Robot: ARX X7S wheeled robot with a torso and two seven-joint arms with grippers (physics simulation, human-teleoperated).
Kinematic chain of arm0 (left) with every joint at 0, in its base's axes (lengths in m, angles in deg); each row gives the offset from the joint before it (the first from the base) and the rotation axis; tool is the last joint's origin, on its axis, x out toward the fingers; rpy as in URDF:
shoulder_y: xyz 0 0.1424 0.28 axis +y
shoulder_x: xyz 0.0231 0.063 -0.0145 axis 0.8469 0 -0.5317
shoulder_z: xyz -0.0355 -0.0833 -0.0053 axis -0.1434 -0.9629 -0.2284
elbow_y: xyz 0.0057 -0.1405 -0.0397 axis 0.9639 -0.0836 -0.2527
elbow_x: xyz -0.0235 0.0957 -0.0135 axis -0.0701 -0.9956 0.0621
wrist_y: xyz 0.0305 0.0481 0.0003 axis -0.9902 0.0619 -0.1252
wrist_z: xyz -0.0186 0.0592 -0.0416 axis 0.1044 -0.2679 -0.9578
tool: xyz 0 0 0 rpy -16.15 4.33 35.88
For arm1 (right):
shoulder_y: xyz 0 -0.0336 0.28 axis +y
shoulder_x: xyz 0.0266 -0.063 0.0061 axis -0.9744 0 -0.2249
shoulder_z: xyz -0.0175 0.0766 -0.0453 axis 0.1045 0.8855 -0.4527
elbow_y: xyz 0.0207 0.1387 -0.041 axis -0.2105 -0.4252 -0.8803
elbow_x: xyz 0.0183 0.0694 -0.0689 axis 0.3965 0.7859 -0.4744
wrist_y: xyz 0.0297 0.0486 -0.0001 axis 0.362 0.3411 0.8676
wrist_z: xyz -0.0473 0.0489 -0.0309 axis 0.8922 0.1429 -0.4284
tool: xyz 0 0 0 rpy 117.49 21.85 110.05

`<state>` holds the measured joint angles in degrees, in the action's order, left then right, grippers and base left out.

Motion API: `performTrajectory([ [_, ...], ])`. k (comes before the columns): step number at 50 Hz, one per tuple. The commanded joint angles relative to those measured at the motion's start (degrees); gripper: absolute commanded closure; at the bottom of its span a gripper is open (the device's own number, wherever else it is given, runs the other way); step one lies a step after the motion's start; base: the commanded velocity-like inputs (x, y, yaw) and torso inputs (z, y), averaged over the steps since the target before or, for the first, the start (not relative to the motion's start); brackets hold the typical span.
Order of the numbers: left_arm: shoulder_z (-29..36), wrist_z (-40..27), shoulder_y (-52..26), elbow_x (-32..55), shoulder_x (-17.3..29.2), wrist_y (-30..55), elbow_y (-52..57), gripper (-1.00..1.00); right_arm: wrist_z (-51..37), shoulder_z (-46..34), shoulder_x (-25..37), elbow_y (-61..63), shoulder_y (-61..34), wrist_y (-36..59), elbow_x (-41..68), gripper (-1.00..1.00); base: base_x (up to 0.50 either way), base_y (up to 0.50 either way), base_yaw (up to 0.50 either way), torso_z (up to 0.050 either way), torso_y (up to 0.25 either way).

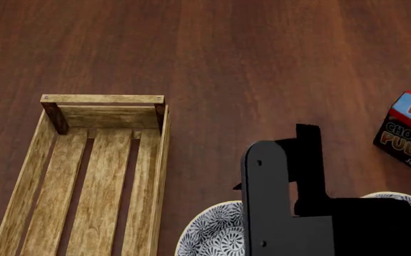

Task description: Stack the left bowl on the right bowl and place them in the tray.

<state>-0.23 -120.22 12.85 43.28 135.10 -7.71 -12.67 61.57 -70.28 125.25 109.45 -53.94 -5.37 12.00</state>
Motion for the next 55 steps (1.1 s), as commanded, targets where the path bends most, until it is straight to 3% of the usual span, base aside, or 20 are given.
performTrajectory([
  [1,0.45,0.25,0.0,-0.35,-0.41,-0.21,0.0,-1.0,-0.34,-1.41,0.05,0.43,2.63,-1.65,0.13,-1.0,0.0,0.0,0.0,0.0,0.0],
  [32,2.16,-1.08,0.0,-1.05,1.27,-0.67,0.0,-1.0,-3.74,-3.6,2.64,1.24,10.59,-4.9,1.83,-1.0,0.0,0.0,0.0,0.0,0.0],
  [55,2.37,-1.45,0.0,-1.18,1.6,-0.37,0.0,-1.0,-5.91,-6.46,0.76,-3.72,14.73,-5.71,-0.04,-1.0,0.0,0.0,0.0,0.0,0.0],
])
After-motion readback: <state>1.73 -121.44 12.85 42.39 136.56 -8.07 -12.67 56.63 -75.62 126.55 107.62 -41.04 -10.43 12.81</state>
